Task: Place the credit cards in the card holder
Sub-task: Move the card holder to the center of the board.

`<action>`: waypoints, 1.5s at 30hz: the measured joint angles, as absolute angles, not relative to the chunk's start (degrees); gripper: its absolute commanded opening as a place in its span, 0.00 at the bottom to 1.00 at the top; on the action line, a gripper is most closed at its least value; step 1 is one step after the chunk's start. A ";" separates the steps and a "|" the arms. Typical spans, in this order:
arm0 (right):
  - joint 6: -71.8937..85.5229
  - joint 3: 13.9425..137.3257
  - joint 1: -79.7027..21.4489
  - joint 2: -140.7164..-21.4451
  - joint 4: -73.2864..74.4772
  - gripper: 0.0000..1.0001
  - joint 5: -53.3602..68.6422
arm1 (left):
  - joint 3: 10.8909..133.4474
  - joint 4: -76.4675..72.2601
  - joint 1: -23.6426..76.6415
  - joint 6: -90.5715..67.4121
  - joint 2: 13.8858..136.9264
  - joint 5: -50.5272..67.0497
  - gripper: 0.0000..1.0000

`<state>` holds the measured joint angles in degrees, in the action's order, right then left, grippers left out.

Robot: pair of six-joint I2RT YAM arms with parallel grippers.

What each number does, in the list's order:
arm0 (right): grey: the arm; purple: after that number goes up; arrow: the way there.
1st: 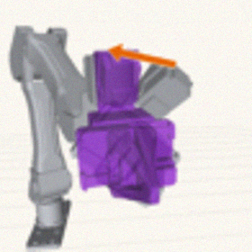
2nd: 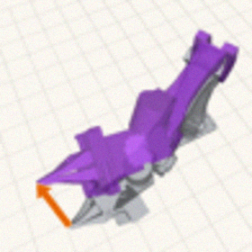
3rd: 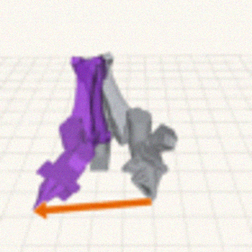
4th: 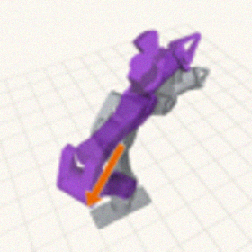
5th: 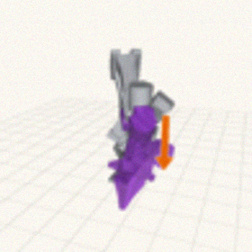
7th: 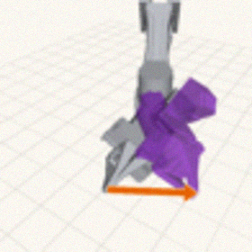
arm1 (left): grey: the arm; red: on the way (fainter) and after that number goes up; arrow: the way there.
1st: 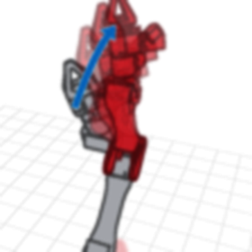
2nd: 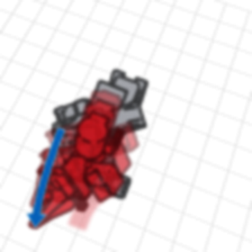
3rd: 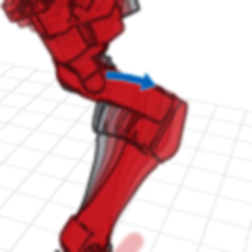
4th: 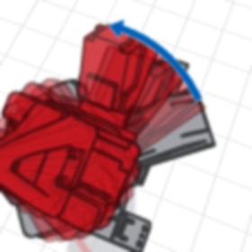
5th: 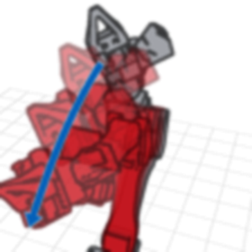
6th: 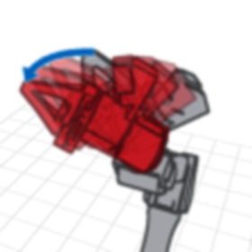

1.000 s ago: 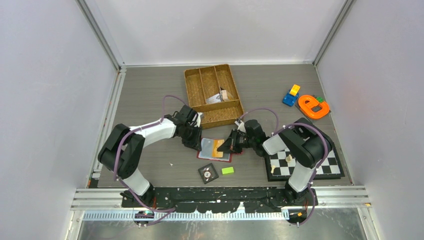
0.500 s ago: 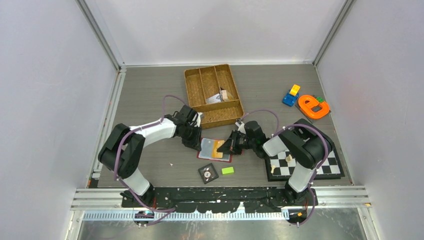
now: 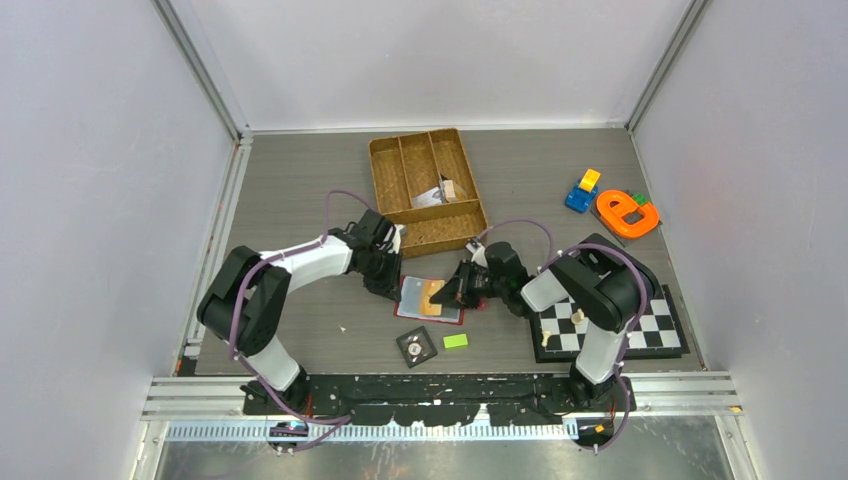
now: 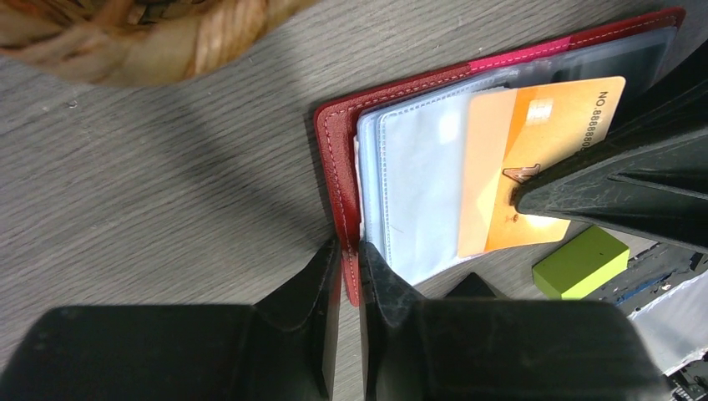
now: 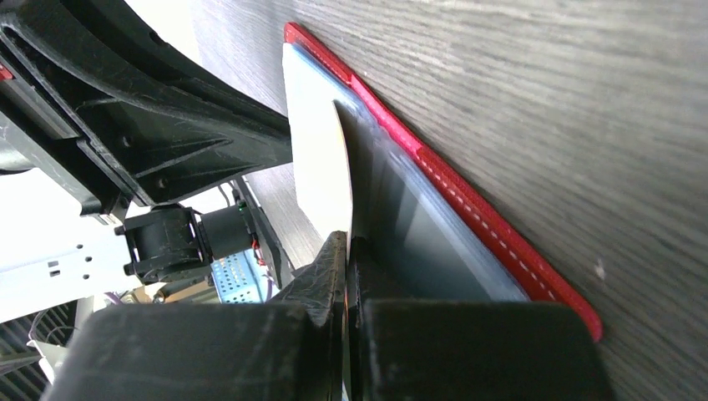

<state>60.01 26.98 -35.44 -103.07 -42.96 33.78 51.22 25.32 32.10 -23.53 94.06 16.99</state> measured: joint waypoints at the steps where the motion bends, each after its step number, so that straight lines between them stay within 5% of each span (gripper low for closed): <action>1: 60.05 27.22 -35.48 -103.44 -43.11 0.04 33.85 | 51.24 25.32 32.10 -23.53 94.11 16.99 0.14; 14: 59.48 28.86 -36.07 -101.34 -38.81 0.38 31.22 | 51.42 25.10 32.14 -23.62 94.54 18.28 0.14; 36: 48.31 41.74 -37.17 -87.85 8.51 0.63 14.28 | 51.42 25.08 32.25 -23.99 94.65 19.55 0.15; 45: 43.99 45.76 -37.52 -85.36 22.20 0.66 6.79 | 51.42 25.08 32.49 -25.08 94.48 19.66 0.16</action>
<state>43.99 45.76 -37.52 -85.36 22.20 6.79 51.42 25.08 32.49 -25.08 94.48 19.66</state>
